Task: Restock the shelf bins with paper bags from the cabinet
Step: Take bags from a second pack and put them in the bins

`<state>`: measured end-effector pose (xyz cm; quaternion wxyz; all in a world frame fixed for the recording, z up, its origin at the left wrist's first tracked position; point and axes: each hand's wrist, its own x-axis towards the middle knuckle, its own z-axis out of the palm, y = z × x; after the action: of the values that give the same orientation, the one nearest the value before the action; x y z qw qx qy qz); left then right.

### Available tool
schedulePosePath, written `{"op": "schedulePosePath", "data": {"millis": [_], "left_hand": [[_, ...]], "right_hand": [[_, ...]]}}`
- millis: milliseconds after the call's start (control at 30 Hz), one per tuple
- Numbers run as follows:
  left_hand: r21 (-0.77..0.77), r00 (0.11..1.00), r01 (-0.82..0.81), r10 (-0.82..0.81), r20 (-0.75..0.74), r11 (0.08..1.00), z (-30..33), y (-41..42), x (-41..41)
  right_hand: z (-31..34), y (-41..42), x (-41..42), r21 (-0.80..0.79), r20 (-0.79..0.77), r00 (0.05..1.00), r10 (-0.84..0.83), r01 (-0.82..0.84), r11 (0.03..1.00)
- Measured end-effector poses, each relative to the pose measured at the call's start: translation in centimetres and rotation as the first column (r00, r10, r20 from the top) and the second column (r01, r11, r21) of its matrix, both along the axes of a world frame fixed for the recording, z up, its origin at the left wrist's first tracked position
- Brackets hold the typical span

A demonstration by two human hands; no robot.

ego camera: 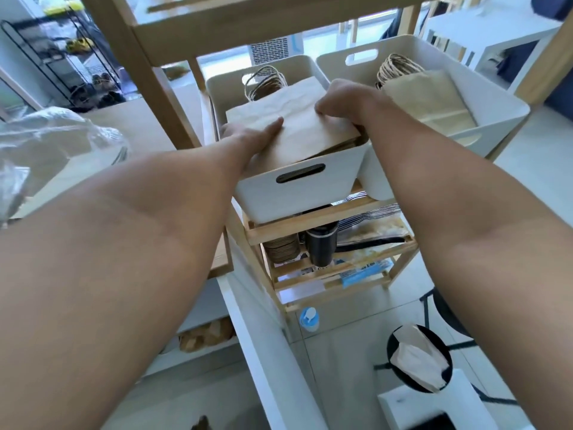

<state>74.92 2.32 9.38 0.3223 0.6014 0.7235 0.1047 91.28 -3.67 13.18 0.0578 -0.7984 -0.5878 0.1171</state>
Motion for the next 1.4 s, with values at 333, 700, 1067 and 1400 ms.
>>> {"op": "schedulePosePath", "data": {"millis": [333, 700, 1067, 1400], "left_hand": [[-0.037, 0.954, 0.192, -0.196, -0.227, 0.981, -2.4, -0.2, 0.2], [0.099, 0.839, 0.442, -0.372, -0.398, 0.891, -1.1, -2.0, -0.6], [0.161, 0.700, 0.711, -0.668, -0.252, 0.684, 2.4, -8.9, -3.9], [0.157, 0.437, 0.899, -0.842, -0.316, 0.408, 3.0, -11.0, -19.0]], "right_hand": [[-2.6, 0.3, -1.1, 0.052, -0.193, 0.969, -0.156, 0.169, 0.984], [-3.5, -0.4, -2.1, 0.146, -0.134, 0.971, -0.197, 0.216, 0.965], [-0.2, -6.9, -7.0, 0.314, -0.037, 0.939, -0.341, 0.334, 0.889], [-1.7, -11.8, -21.4, 0.272, -0.034, 0.840, -0.542, 0.530, 0.803]]}}
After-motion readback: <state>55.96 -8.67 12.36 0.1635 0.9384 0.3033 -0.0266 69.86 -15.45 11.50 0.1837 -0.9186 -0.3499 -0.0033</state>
